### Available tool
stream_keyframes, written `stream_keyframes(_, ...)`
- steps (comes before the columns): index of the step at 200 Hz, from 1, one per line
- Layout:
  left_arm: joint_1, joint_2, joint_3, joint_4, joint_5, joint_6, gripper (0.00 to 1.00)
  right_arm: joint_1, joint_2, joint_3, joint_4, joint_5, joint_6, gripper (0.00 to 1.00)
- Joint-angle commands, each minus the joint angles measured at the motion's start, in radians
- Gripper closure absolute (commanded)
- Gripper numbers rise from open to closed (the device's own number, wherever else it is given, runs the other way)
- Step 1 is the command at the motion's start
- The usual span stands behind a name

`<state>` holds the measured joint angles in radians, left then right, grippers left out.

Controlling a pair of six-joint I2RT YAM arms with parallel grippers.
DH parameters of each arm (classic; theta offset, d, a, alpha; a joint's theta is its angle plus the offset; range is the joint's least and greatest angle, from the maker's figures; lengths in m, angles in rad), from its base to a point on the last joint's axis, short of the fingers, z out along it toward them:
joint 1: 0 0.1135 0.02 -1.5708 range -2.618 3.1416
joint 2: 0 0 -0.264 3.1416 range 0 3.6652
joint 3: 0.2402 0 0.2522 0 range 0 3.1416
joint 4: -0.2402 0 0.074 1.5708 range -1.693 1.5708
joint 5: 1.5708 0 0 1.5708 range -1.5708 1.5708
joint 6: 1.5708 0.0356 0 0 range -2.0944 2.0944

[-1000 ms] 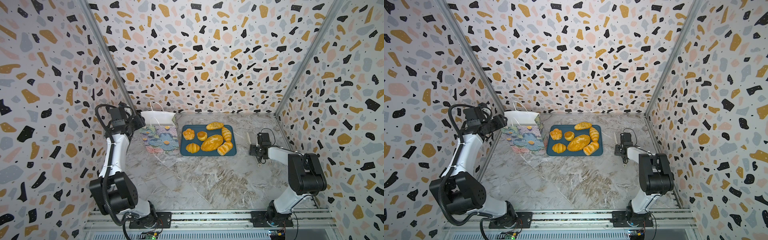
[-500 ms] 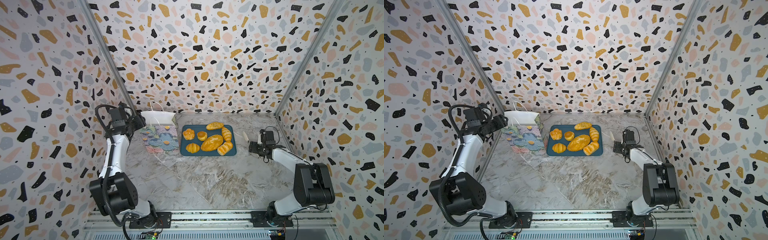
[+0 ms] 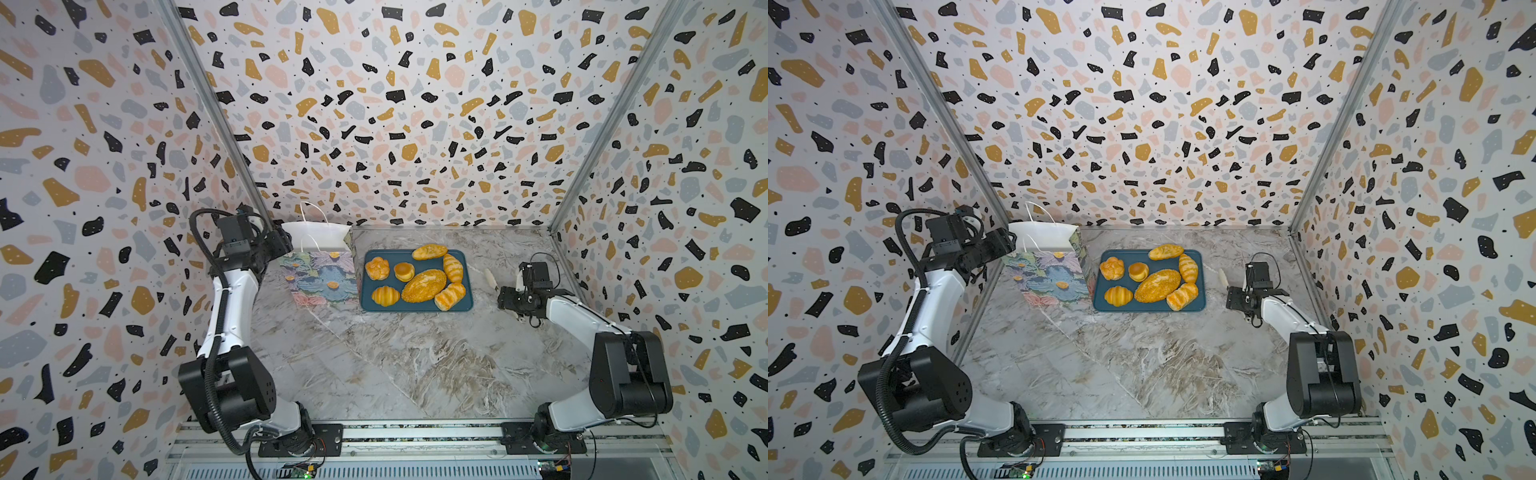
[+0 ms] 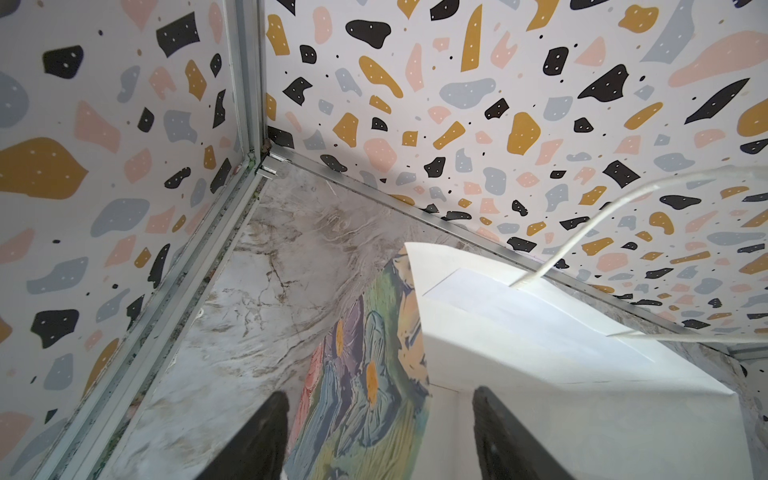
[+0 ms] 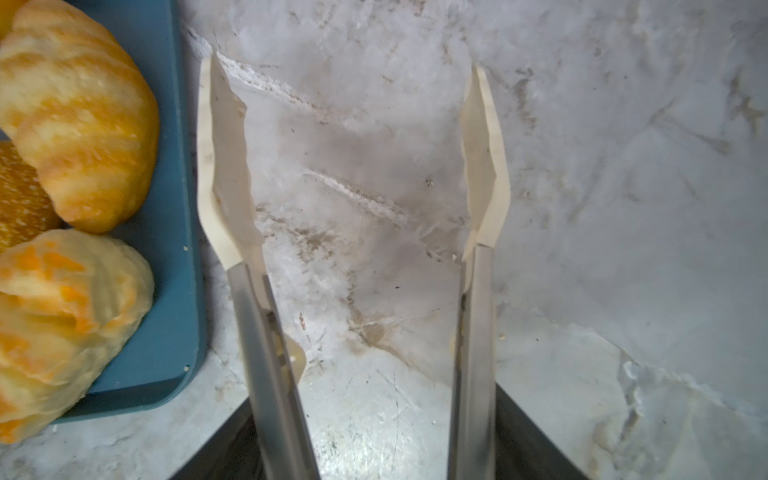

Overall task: Place the fake bread into the paper bag
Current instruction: 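Lift the tongs with the right gripper and move them toward the braided bread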

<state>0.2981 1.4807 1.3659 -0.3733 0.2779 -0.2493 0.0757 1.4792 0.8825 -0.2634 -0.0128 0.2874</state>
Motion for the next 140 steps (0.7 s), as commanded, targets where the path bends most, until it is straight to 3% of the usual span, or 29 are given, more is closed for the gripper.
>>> stream_keyframes(1,0.006,-0.032,0.031,0.006,0.005,0.006,0.26,0.028,-0.07,0.059,-0.055,0.004,0.0,0.26)
stream_keyframes(78,0.006,0.046,0.157,-0.088,0.017,0.033,0.19,0.163,-0.13,0.154,-0.192,0.066,-0.021,0.28)
stream_keyframes(140,0.002,0.131,0.226,-0.149,0.046,0.051,0.21,0.188,-0.163,0.195,-0.233,0.06,-0.029,0.28)
